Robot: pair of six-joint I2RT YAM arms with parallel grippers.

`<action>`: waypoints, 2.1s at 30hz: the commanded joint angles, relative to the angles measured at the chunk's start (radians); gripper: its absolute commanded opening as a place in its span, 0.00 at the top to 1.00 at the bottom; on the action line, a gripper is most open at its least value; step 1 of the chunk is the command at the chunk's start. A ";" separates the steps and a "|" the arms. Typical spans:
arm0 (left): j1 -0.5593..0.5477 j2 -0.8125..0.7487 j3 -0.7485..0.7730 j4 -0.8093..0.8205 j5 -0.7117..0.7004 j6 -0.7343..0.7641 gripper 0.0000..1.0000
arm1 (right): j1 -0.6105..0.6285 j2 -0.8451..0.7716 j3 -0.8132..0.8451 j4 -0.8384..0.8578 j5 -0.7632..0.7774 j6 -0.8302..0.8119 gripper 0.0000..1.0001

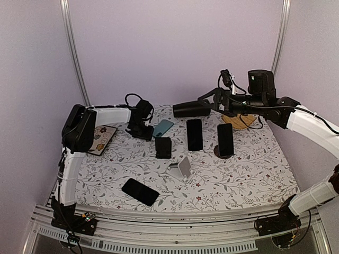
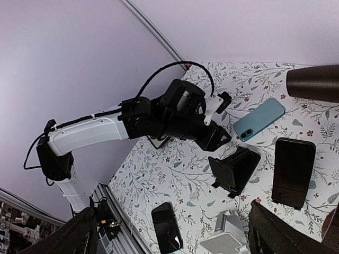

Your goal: Place the phone on the phone stand

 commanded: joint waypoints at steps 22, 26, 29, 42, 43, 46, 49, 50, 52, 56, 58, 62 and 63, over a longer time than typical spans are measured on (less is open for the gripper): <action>-0.016 0.372 0.601 -0.164 0.165 0.220 0.03 | -0.002 -0.015 0.039 -0.070 0.017 -0.031 0.01; -0.018 0.395 0.596 -0.167 0.177 0.233 0.03 | -0.002 0.005 0.059 -0.076 0.013 -0.032 0.01; -0.019 0.396 0.588 -0.185 0.166 0.234 0.05 | -0.002 0.019 0.067 -0.070 0.009 -0.031 0.01; 0.021 0.276 0.347 -0.214 0.076 0.132 0.36 | -0.002 0.059 0.063 -0.001 -0.023 -0.015 0.01; 0.024 0.255 0.317 -0.213 0.067 0.121 0.36 | -0.002 0.061 0.061 0.005 -0.027 -0.015 0.01; 0.032 0.172 0.200 -0.196 0.033 0.089 0.36 | -0.002 0.067 0.053 0.022 -0.039 -0.013 0.01; 0.035 0.070 0.035 -0.148 0.013 0.045 0.36 | -0.002 0.072 0.042 0.044 -0.052 -0.008 0.01; 0.036 0.036 -0.021 -0.129 0.012 0.031 0.36 | -0.001 0.075 0.040 0.050 -0.058 -0.007 0.01; 0.035 -0.036 -0.139 -0.092 0.012 -0.005 0.36 | -0.001 0.079 0.037 0.057 -0.070 -0.006 0.01; 0.024 -0.161 -0.332 -0.028 0.032 -0.058 0.35 | -0.001 0.083 0.025 0.071 -0.084 -0.009 0.01; 0.016 -0.199 -0.395 -0.019 0.035 -0.075 0.33 | -0.001 0.083 0.018 0.078 -0.089 -0.013 0.01; 0.012 -0.219 -0.422 -0.014 0.037 -0.070 0.21 | -0.001 0.081 0.008 0.094 -0.100 -0.011 0.01; 0.012 -0.213 -0.413 -0.022 0.029 -0.063 0.18 | -0.001 0.079 0.007 0.096 -0.101 -0.010 0.01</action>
